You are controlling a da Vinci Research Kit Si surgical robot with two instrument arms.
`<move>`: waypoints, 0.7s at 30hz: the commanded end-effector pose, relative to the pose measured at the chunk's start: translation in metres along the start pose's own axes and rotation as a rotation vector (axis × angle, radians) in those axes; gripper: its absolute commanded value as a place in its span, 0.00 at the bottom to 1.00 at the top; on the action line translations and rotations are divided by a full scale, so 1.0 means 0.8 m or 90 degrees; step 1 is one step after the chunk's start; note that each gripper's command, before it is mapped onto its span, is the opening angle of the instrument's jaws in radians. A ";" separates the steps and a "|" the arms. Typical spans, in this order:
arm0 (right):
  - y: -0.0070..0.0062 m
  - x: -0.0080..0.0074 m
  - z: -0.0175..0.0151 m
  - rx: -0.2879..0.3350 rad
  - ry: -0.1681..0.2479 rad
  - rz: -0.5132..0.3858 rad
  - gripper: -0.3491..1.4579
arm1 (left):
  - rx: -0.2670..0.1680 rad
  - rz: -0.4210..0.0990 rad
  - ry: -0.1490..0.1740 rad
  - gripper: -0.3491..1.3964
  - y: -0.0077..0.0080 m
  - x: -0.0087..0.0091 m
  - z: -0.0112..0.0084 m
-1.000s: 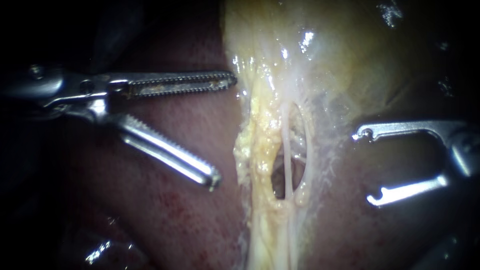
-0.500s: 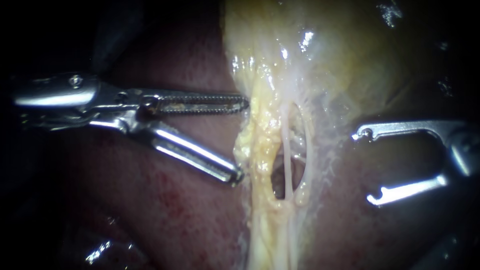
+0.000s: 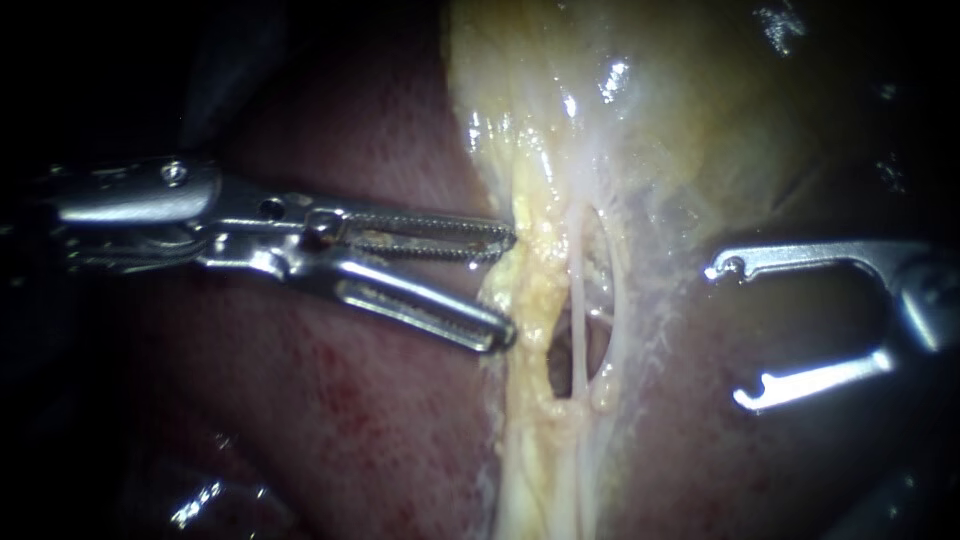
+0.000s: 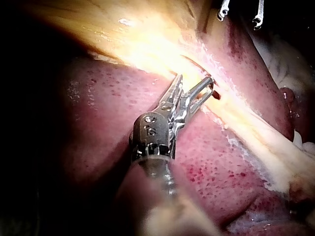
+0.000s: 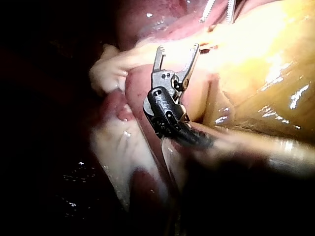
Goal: Grabbing gallbladder
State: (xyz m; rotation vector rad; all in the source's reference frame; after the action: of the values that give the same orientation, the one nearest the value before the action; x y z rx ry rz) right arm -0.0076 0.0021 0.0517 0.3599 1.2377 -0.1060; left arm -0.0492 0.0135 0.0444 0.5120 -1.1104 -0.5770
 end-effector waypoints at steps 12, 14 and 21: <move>0.0000 0.0000 0.0000 0.000 0.000 0.000 0.52 | -0.018 -0.029 -0.001 0.35 0.0007 0.0019 0.0012; -0.0001 0.0000 -0.0001 0.000 0.000 0.000 0.52 | -0.023 -0.043 -0.002 0.28 0.0008 0.0022 0.0013; -0.0001 0.0002 -0.0004 0.001 0.000 0.001 0.52 | -0.025 -0.061 -0.003 0.00 0.0006 0.0029 0.0004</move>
State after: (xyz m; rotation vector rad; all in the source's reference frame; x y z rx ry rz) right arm -0.0078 0.0021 0.0515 0.3615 1.2380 -0.1057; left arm -0.0484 0.0122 0.0465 0.5340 -1.0763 -0.6922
